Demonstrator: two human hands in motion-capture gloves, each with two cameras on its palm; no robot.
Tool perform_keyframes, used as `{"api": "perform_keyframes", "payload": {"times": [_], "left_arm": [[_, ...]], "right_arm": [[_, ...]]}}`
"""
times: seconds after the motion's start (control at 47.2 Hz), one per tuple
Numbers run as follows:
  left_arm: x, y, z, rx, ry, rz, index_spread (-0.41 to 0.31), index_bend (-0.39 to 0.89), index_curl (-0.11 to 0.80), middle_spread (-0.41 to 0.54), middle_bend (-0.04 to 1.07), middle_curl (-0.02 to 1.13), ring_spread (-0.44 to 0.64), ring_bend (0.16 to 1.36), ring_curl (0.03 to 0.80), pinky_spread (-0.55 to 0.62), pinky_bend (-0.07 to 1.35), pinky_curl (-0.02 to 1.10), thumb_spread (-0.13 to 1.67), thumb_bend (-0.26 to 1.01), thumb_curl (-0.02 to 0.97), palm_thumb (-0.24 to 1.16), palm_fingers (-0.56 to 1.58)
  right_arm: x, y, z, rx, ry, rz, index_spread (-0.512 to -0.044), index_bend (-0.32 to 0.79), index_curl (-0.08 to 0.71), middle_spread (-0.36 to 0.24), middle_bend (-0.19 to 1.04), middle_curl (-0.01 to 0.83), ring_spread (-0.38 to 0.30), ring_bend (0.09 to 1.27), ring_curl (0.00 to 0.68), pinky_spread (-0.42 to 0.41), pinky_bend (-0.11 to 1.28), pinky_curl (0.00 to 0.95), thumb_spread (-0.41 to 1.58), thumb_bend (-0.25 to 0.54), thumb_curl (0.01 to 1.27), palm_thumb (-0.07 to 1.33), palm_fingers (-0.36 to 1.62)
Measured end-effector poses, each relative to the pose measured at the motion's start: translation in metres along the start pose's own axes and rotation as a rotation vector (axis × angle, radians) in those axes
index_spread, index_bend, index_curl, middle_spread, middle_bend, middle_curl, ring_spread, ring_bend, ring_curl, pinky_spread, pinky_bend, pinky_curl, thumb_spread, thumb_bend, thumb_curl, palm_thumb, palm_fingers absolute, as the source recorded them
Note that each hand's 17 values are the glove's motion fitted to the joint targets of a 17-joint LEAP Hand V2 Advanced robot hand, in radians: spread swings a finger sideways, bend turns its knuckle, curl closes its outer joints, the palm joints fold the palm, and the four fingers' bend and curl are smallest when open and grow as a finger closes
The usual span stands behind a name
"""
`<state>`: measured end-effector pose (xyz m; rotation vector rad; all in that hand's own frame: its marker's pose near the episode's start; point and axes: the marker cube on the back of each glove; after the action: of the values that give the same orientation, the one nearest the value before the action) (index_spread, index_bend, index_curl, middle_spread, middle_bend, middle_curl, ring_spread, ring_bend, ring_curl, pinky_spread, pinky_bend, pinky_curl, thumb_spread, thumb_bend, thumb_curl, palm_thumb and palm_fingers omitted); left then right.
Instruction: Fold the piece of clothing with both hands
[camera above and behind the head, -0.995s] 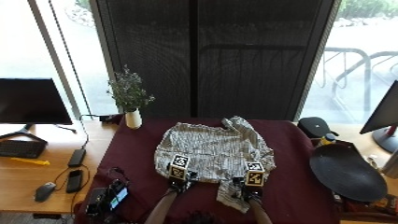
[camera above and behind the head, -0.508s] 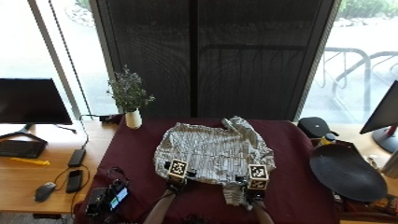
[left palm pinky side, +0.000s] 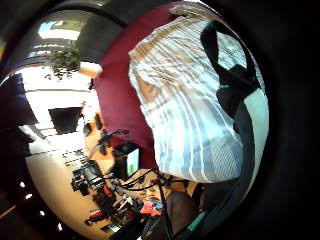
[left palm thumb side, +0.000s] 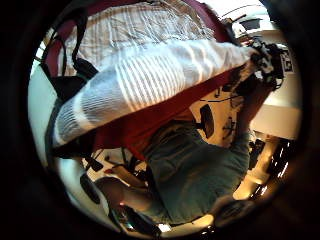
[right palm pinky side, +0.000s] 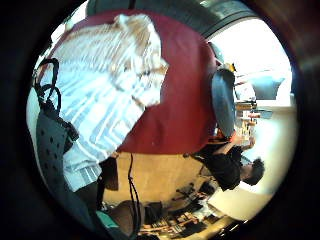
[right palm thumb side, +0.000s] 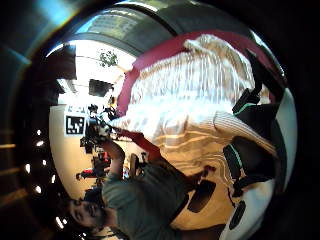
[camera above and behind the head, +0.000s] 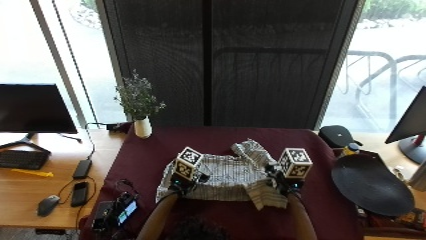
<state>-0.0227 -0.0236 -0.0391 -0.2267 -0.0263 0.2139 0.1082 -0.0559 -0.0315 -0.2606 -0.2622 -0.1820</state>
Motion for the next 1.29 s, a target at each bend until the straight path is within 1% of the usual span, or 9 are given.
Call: {"api": "perform_keyframes", "payload": {"times": [0.212, 0.508, 0.614, 0.699, 0.826, 0.911, 1.144, 1.228, 1.292], "left_arm": [[-0.056, -0.113, -0.053, -0.15, -0.091, -0.236, -0.316, 0.19, 0.435, -0.365, 0.5, 0.5, -0.37, 0.57, 0.387, -0.17, 0.17, 0.36, 1.2, 0.03, 0.347, 0.77, 1.2], [-0.08, -0.187, 0.009, -0.274, 0.041, -0.407, -0.321, 0.23, 0.471, -0.36, 0.55, 0.51, -0.36, 0.57, 0.4, -0.11, 0.09, 0.32, 1.25, -0.01, 0.333, 0.79, 1.17], [-0.093, -0.202, 0.012, 0.057, 0.003, -0.482, -0.324, 0.26, 0.488, -0.354, 0.58, 0.52, -0.35, 0.54, 0.399, -0.08, 0.1, 0.29, 1.27, -0.01, 0.33, 0.79, 1.14], [-0.107, -0.204, -0.001, 0.427, 0.034, -0.53, -0.288, 0.15, 0.468, -0.323, 0.48, 0.51, -0.31, 0.54, 0.408, -0.05, 0.19, 0.31, 1.26, -0.02, 0.327, 0.76, 0.96], [-0.092, -0.176, -0.004, 0.308, 0.194, -0.456, -0.255, 0.11, 0.437, -0.297, 0.41, 0.49, -0.28, 0.53, 0.402, -0.03, 0.2, 0.33, 1.22, -0.01, 0.335, 0.77, 0.93], [-0.08, -0.161, -0.004, 0.2, 0.182, -0.411, -0.236, 0.1, 0.414, -0.29, 0.39, 0.48, -0.27, 0.53, 0.402, -0.01, 0.19, 0.34, 1.2, -0.01, 0.343, 0.78, 0.92], [-0.065, -0.156, 0.008, 0.363, -0.228, -0.384, -0.209, 0.11, 0.371, -0.264, 0.36, 0.47, -0.21, 0.5, 0.397, 0.02, 0.19, 0.36, 1.14, -0.04, 0.347, 0.7, 0.87], [-0.039, -0.169, 0.019, 0.458, -0.176, -0.325, -0.201, 0.11, 0.357, -0.261, 0.36, 0.48, -0.2, 0.48, 0.392, 0.03, 0.19, 0.37, 1.13, -0.04, 0.343, 0.65, 0.86], [-0.028, -0.158, 0.038, 0.344, -0.167, -0.352, -0.198, 0.11, 0.35, -0.26, 0.36, 0.48, -0.19, 0.48, 0.393, 0.03, 0.19, 0.37, 1.12, -0.02, 0.347, 0.64, 0.86]], "right_arm": [[-0.014, -0.161, -0.042, 0.065, 0.206, 0.186, -0.283, 0.16, 0.377, -0.209, 0.37, 0.448, -0.248, 0.72, 0.441, -0.305, 0.53, 0.36, 1.07, 0.018, 0.39, 1.1, 1.3], [-0.022, -0.223, -0.006, -0.03, 0.249, 0.248, -0.29, 0.18, 0.398, -0.229, 0.35, 0.456, -0.242, 0.74, 0.453, -0.294, 0.51, 0.364, 1.1, -0.003, 0.38, 1.14, 1.32], [-0.003, -0.237, -0.02, 0.393, 0.213, 0.29, -0.294, 0.18, 0.407, -0.234, 0.35, 0.461, -0.235, 0.74, 0.458, -0.287, 0.5, 0.364, 1.11, -0.003, 0.38, 1.15, 1.32], [0.01, -0.229, -0.03, 0.681, 0.164, 0.288, -0.302, 0.28, 0.445, -0.207, 0.17, 0.416, -0.211, 0.54, 0.416, -0.168, 0.5, 0.373, 1.08, -0.048, 0.37, 1.06, 0.93], [0.038, -0.195, -0.017, 0.528, 0.308, 0.245, -0.305, 0.29, 0.46, -0.176, 0.13, 0.381, -0.18, 0.44, 0.387, -0.084, 0.49, 0.371, 1.09, -0.02, 0.38, 1.03, 0.87], [0.054, -0.152, -0.004, 0.259, 0.377, 0.287, -0.3, 0.28, 0.462, -0.158, 0.13, 0.366, -0.161, 0.39, 0.372, -0.05, 0.48, 0.366, 1.11, -0.024, 0.38, 1.0, 0.86], [0.112, -0.086, 0.069, 0.034, -0.075, 0.56, -0.318, 0.1, 0.389, -0.093, 0.1, 0.294, 0.015, 0.32, 0.359, 0.11, 0.71, 0.414, 1.2, -0.055, 0.32, 0.69, 0.52], [0.136, -0.071, 0.1, -0.069, -0.089, 0.71, -0.318, 0.05, 0.34, -0.077, 0.11, 0.277, 0.064, 0.41, 0.37, 0.126, 0.8, 0.421, 1.23, -0.052, 0.3, 0.61, 0.52], [0.131, -0.049, 0.099, -0.114, -0.03, 0.764, -0.318, 0.09, 0.324, -0.072, 0.13, 0.273, 0.085, 0.43, 0.369, 0.139, 0.82, 0.421, 1.24, -0.027, 0.3, 0.59, 0.5]]}}
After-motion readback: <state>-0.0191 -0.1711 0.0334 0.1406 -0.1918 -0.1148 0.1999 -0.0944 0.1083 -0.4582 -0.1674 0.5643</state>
